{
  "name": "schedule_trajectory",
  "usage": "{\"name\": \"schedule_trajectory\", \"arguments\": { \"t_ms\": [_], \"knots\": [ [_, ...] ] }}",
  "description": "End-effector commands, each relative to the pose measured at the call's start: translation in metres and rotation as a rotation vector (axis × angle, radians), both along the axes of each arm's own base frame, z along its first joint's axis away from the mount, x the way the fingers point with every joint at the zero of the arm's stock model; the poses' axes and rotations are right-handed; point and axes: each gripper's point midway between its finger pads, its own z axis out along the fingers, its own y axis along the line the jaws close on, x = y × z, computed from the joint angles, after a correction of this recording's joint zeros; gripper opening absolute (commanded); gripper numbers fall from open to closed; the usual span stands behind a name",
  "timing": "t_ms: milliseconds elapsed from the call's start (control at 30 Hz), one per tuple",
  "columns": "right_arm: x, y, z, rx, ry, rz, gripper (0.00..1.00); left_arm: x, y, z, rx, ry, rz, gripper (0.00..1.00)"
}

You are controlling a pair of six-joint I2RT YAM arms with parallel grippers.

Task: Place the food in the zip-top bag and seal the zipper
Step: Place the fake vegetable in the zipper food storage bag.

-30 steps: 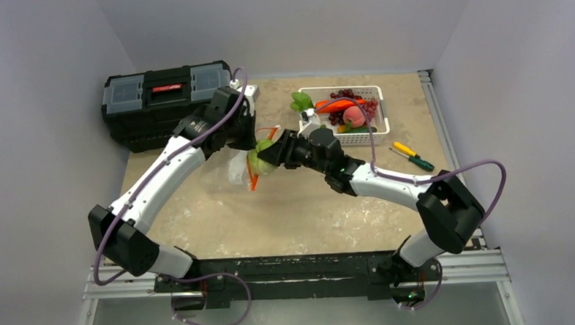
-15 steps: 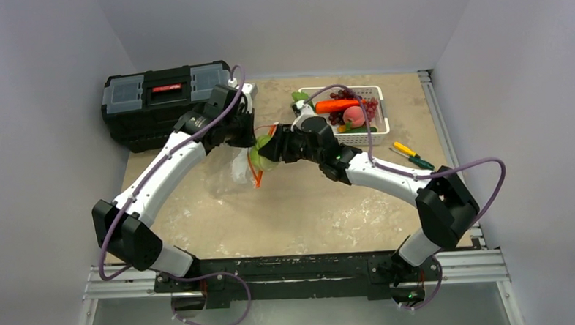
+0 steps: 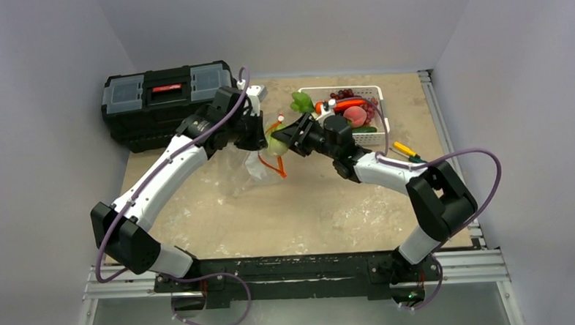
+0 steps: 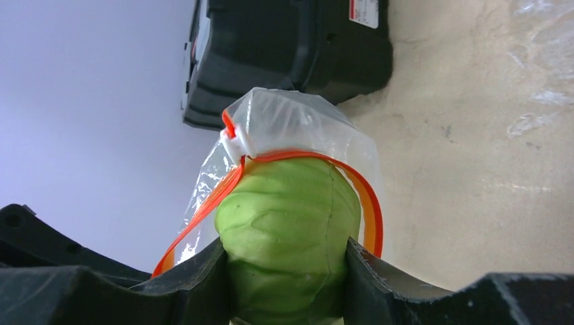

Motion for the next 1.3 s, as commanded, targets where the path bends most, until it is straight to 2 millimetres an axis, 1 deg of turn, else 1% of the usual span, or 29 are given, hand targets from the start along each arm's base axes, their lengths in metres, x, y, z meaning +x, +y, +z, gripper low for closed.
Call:
{"name": "schedule_trajectory", "arguments": {
  "t_ms": [0,33,67,133,200,267,300,333,400,433,500,533,567,633,700,733,767,867,900,967,1033,1100,1200,1267],
  "knots": [
    [-0.01,0.03,0.05,0.108,-0.127,0.117,0.18,-0.002,-0.003,0.009,-0.02,-0.01,-0.005,0.0],
    [-0.016,0.036,0.046,0.067,-0.159,0.156,0.19,-0.001,-0.001,0.008,-0.013,-0.008,0.001,0.0],
    [-0.02,0.038,0.038,0.015,-0.184,0.172,0.19,-0.001,0.0,0.007,-0.006,-0.01,0.007,0.0],
    [-0.026,0.034,0.021,-0.106,-0.222,0.178,0.21,0.0,0.003,0.008,0.006,-0.017,0.016,0.0],
    [-0.036,0.033,0.016,-0.174,-0.288,0.222,0.24,0.001,0.008,0.008,0.023,-0.03,0.03,0.0],
    [-0.046,0.038,0.013,-0.25,-0.359,0.294,0.28,0.003,0.01,0.009,0.032,-0.04,0.04,0.0],
    [-0.05,0.039,0.008,-0.3,-0.38,0.327,0.29,0.003,0.011,0.009,0.035,-0.041,0.043,0.0],
    [-0.054,0.039,0.005,-0.334,-0.399,0.356,0.29,0.003,0.011,0.009,0.035,-0.045,0.044,0.0],
    [-0.065,0.034,0.002,-0.349,-0.448,0.399,0.29,0.004,0.012,0.008,0.037,-0.049,0.048,0.0],
    [-0.072,0.032,0.004,-0.338,-0.489,0.422,0.29,0.004,0.013,0.007,0.042,-0.051,0.051,0.0],
    [-0.087,0.031,0.016,-0.308,-0.604,0.476,0.3,0.006,0.014,0.005,0.054,-0.052,0.047,0.0],
    [-0.091,0.029,0.021,-0.304,-0.652,0.492,0.31,0.006,0.012,0.005,0.05,-0.051,0.036,0.0],
    [-0.091,0.028,0.025,-0.311,-0.687,0.485,0.32,0.005,0.008,0.003,0.042,-0.041,0.013,0.0],
    [-0.083,0.027,0.033,-0.315,-0.71,0.441,0.33,-0.001,-0.004,0.005,0.0,-0.024,-0.051,0.0],
    [-0.068,0.025,0.041,-0.252,-0.624,0.356,0.33,-0.006,-0.014,0.008,-0.047,-0.024,-0.101,0.0],
    [-0.063,0.026,0.045,-0.188,-0.572,0.324,0.33,-0.007,-0.019,0.01,-0.071,-0.035,-0.123,0.0],
    [-0.061,0.028,0.044,-0.076,-0.456,0.302,0.33,-0.008,-0.021,0.012,-0.084,-0.043,-0.133,0.0],
    [-0.055,0.03,0.043,0.171,-0.256,0.279,0.34,-0.012,-0.026,0.014,-0.108,-0.055,-0.153,0.0],
    [-0.054,0.03,0.041,0.23,-0.206,0.277,0.34,-0.013,-0.027,0.014,-0.11,-0.058,-0.159,0.0],
    [-0.054,0.027,0.042,0.328,-0.161,0.28,0.34,-0.015,-0.028,0.014,-0.109,-0.063,-0.17,0.0],
    [-0.052,0.025,0.044,0.345,-0.162,0.262,0.35,-0.015,-0.03,0.014,-0.11,-0.057,-0.175,0.0],
    [-0.044,0.019,0.039,0.301,-0.166,0.192,0.4,-0.017,-0.033,0.013,-0.116,-0.039,-0.185,0.0],
    [-0.034,0.002,0.032,0.283,-0.15,0.073,0.47,-0.018,-0.034,0.012,-0.126,-0.023,-0.191,0.0],
    [-0.031,-0.008,0.038,0.323,-0.158,0.02,0.48,-0.018,-0.034,0.013,-0.125,-0.024,-0.189,0.0]
  ]
}}
